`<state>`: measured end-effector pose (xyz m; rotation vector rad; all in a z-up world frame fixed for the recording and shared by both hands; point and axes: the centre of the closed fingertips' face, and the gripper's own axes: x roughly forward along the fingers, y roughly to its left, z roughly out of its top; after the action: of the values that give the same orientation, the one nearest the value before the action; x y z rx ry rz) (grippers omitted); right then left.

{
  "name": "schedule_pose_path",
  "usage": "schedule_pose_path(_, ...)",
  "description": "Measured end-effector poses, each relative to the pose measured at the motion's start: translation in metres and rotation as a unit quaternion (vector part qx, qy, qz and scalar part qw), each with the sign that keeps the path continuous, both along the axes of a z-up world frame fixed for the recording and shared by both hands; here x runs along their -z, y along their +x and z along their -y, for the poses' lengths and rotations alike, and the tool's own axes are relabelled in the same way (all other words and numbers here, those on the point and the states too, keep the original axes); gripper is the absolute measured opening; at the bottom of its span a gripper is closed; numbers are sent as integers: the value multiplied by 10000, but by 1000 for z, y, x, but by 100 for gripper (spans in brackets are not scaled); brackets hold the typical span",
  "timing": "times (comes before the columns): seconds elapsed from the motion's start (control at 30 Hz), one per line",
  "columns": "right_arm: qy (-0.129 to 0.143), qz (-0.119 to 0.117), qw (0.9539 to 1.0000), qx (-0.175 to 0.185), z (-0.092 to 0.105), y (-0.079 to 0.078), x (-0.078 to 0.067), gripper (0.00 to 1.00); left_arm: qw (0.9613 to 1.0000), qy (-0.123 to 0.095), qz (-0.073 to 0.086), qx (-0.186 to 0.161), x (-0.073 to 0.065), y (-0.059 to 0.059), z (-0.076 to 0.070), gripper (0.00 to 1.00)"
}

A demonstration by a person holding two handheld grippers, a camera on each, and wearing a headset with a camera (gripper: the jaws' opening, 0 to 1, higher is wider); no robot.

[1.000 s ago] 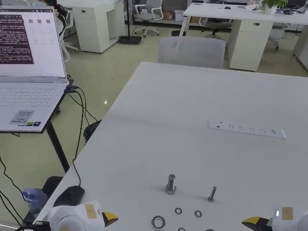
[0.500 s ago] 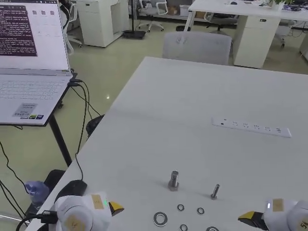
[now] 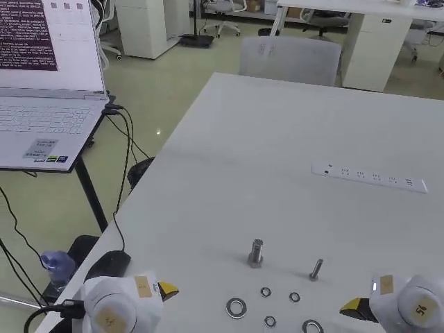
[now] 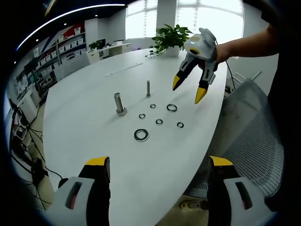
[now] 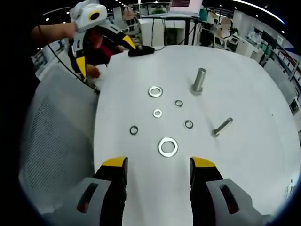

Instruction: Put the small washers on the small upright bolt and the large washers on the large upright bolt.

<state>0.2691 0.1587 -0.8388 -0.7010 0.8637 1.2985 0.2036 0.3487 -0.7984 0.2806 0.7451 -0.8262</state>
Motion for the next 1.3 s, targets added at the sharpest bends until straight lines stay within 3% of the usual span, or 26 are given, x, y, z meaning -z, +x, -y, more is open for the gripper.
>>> schedule_pose_path(0.8, -646, -69, 9968, -474, -18, 17, 26, 43, 10000, 1, 44, 50, 1, 2, -6, 99)
schedule_pose_path(0.87, -691, -80, 9963, -504, -19, 17, 28, 42, 9999, 2, 127, -12, -1, 6, -7, 99)
schedule_pose_path(0.93, -763, -82, 9956, -534, -20, 17, 31, 41, 10000, -9, 44, 48, 0, 4, -7, 99)
schedule_pose_path(1.17, -824, -57, 9950, -560, -22, 17, 32, 41, 9996, 90, 183, 214, -2, 4, -6, 97)
schedule_pose_path(1.3, -889, -12, 9944, -577, -22, 18, 33, 39, 9997, 56, 153, 191, -3, 2, -6, 95)
